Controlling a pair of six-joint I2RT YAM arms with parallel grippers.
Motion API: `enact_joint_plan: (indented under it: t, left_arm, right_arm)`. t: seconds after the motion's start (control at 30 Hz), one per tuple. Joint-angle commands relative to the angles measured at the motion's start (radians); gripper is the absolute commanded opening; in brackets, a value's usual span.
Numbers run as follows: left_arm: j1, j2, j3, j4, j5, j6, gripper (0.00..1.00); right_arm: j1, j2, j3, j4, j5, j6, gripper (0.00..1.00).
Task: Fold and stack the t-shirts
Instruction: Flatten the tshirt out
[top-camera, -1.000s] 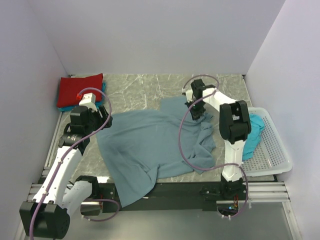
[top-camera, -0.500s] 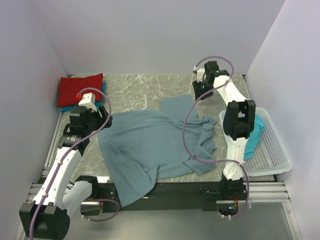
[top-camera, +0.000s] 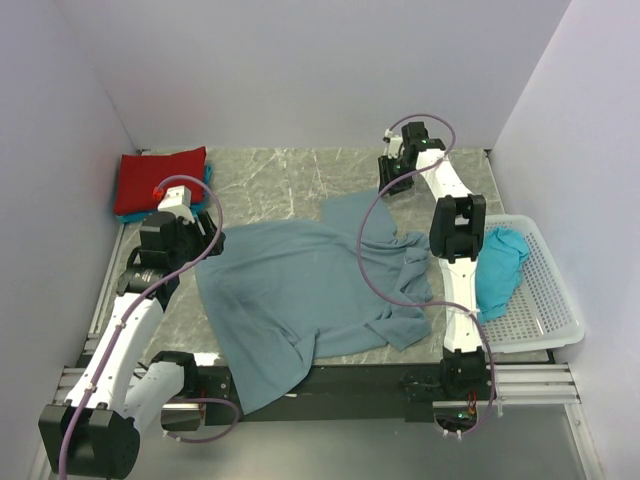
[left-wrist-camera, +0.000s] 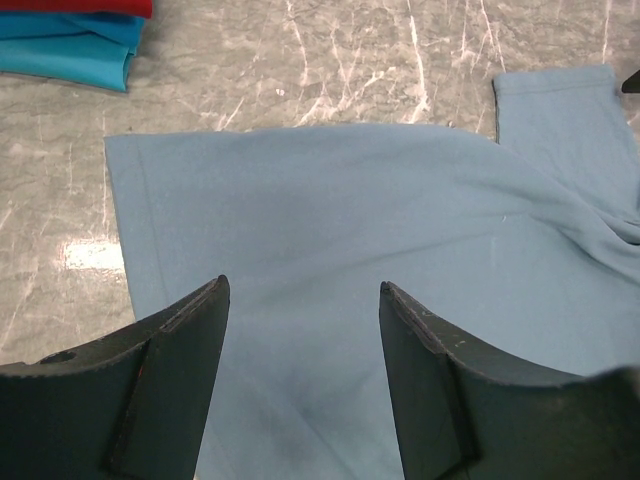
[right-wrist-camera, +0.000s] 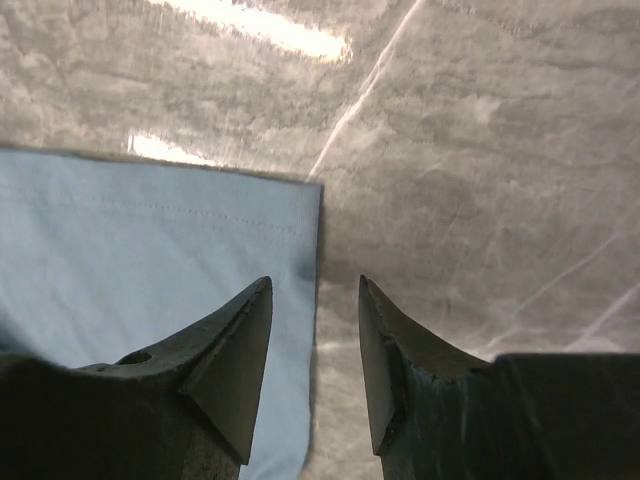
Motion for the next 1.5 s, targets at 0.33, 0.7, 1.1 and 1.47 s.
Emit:
enact_joint_plan:
  t: [0.33, 0.7, 1.1, 1.47]
  left_arm:
    - [0.001, 0.019, 0.026, 0.021, 0.003, 0.016, 0.67]
    - [-0.001, 0.028, 0.028, 0.024, 0.001, 0.015, 0.67]
    - [-0.001, 0.030, 0.028, 0.024, -0.002, 0.016, 0.67]
    - [0.001, 0.036, 0.026, 0.022, -0.010, 0.015, 0.67]
  right_arm:
    - [0.031, 0.080, 0.163, 0.039, 0.026, 0.020, 0.45]
    - [0.039, 0.099, 0.169, 0.033, 0.022, -0.008, 0.45]
    - [0.048, 0.128, 0.209, -0.030, 0.029, -0.034, 0.44]
    - [0.053, 0.122, 0.192, -0.049, 0.017, -0.060, 0.21]
